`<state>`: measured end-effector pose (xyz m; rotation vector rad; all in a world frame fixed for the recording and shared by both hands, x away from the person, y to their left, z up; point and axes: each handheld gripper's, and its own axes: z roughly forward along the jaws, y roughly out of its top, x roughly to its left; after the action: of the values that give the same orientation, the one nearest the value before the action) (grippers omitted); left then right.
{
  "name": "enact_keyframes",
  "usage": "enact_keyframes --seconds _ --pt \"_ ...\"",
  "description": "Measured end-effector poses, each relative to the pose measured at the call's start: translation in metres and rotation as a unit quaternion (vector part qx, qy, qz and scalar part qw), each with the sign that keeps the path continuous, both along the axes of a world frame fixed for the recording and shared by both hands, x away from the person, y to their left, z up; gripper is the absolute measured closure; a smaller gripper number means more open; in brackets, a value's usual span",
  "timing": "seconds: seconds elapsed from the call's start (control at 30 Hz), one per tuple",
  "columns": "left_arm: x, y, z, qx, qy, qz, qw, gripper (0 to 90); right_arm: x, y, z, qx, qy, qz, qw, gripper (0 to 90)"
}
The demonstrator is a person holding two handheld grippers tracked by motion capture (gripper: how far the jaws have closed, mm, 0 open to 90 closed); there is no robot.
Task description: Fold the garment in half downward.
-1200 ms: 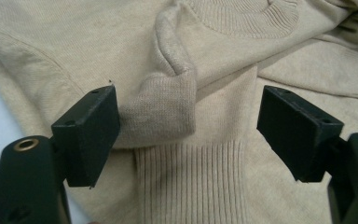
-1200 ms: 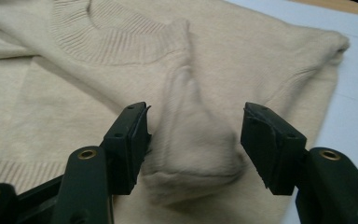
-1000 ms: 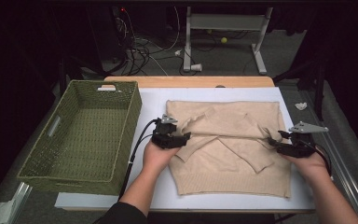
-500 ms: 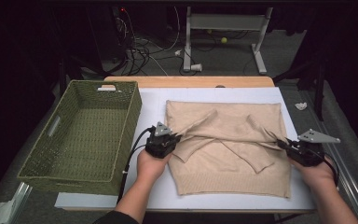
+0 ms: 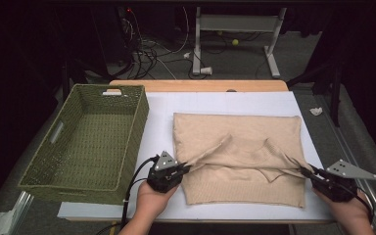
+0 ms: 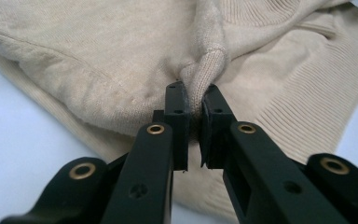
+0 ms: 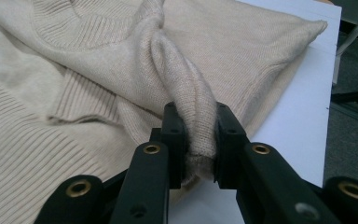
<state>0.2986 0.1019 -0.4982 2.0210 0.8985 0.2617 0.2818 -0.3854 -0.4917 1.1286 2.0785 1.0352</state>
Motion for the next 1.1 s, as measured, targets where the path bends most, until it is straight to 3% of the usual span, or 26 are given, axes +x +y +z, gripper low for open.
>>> enact_keyframes --seconds 0.5,0.73,1.0,1.1 --pt "-0.02 0.008 -0.006 0.003 0.009 -0.004 0.9999 80.0 -0.028 0.005 -0.003 -0.008 -0.002 0.013 0.9999 78.0" --pt "-0.023 0.004 -0.019 0.021 0.021 -0.004 0.9995 79.8 -0.03 0.006 -0.016 -0.018 0.02 0.018 0.9995 76.5" --pt "-0.026 0.004 -0.019 0.018 0.029 -0.005 0.9994 79.9 -0.034 0.008 -0.017 -0.022 0.02 0.016 0.9994 76.0" --pt "-0.025 0.005 -0.018 0.016 0.032 -0.006 0.9993 79.1 -0.034 0.006 -0.018 -0.021 0.021 0.016 0.9994 70.9"
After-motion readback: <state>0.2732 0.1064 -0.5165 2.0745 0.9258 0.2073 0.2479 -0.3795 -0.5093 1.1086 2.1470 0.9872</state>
